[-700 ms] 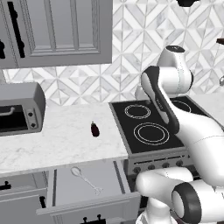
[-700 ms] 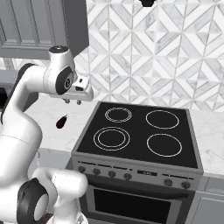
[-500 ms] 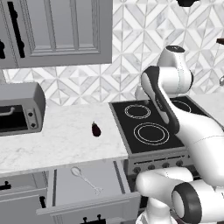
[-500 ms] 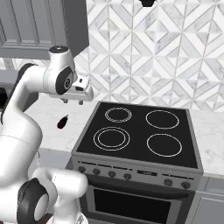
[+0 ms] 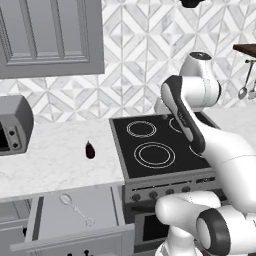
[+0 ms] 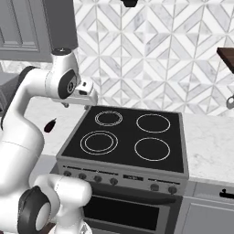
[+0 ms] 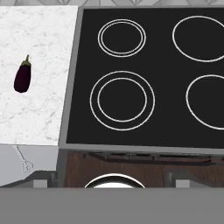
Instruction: Pick the tongs from the drawer and place it on the counter.
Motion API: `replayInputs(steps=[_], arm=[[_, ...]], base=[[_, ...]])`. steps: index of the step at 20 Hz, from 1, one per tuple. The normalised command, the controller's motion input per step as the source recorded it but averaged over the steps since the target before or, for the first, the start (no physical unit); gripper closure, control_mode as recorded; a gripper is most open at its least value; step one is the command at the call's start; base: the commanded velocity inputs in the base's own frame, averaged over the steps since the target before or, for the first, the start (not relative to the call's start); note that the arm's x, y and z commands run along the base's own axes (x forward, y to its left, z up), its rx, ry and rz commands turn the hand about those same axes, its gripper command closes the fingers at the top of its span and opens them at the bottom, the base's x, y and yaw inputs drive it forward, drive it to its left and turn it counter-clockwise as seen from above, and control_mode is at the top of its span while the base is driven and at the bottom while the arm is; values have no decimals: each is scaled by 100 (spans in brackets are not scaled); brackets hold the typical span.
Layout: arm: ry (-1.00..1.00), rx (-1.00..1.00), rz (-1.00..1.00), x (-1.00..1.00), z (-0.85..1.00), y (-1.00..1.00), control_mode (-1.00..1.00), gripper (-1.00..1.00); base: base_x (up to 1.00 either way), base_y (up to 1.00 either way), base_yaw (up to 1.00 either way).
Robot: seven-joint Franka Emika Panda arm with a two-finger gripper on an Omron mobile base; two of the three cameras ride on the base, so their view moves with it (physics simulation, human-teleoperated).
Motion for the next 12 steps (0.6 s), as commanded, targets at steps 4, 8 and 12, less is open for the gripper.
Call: replayInputs(steps=[4,8,12], arm=[[0,0,0,0,0,0,100,-100],[0,0,0,0,0,0,100,-100],[0,0,0,0,0,0,100,-100]], base=[[33,-11,0],[44,0,0],[54,4,0]])
